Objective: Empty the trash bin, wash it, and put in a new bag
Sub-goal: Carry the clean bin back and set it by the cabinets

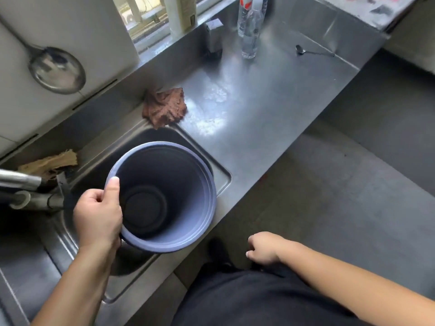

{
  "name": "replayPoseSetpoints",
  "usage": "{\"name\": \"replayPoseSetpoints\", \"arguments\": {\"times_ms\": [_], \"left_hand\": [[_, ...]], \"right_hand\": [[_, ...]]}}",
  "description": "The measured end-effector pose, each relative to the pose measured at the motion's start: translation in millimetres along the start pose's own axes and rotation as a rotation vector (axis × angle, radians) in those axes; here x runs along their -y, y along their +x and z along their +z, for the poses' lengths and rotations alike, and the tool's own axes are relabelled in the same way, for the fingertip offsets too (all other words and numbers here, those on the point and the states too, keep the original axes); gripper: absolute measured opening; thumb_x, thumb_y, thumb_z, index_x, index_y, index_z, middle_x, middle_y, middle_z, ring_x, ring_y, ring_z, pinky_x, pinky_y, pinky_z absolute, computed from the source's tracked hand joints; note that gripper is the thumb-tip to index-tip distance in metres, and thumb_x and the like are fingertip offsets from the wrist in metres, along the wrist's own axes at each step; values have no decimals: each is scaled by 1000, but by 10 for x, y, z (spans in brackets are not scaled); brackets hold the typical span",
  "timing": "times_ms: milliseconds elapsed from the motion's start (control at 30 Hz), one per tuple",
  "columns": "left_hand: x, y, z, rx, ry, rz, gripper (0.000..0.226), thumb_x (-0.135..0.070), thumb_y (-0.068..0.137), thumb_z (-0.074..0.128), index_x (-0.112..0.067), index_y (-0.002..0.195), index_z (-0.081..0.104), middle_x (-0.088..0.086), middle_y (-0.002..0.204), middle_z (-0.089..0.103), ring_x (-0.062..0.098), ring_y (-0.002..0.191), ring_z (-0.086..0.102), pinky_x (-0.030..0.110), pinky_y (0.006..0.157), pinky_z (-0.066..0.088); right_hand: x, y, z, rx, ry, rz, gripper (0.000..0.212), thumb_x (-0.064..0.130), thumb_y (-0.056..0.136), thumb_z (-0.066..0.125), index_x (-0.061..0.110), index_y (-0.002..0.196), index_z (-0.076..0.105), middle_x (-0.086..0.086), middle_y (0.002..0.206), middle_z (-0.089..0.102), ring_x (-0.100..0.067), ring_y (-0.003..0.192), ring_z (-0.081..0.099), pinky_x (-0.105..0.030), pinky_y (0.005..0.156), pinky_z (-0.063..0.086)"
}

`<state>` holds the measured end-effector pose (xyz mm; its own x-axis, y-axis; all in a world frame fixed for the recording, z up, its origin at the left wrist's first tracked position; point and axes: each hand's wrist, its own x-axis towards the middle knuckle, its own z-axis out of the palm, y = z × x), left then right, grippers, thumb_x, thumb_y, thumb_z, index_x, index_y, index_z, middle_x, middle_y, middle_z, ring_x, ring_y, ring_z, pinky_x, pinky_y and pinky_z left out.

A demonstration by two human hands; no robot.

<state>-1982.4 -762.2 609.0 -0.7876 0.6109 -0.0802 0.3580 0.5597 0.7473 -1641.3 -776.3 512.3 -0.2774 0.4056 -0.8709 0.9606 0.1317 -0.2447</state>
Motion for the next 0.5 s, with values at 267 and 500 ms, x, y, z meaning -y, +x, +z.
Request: {"name": "replayPoseSetpoints", "arguments": {"times_ms": [267,500], "left_hand": [[-1112,-494,20,79,-211,215,62,-66,82,59,-5,75,55,21,69,53,25,61,51,29,49,44],[-2051,-1492,417,232,-388,269,70,-71,75,66,-2,80,56,32,75,53,29,63,52,51,50,51]], "right_hand": [[-752,-333,-78,-114,69,62,38,37,94,47,10,116,61,-11,126,64,-32,115,59,-31,79,41],[-1674,-795,71,-154,170,72,38,35,94,47,9,117,62,-11,127,64,-31,117,58,-31,81,42]]}}
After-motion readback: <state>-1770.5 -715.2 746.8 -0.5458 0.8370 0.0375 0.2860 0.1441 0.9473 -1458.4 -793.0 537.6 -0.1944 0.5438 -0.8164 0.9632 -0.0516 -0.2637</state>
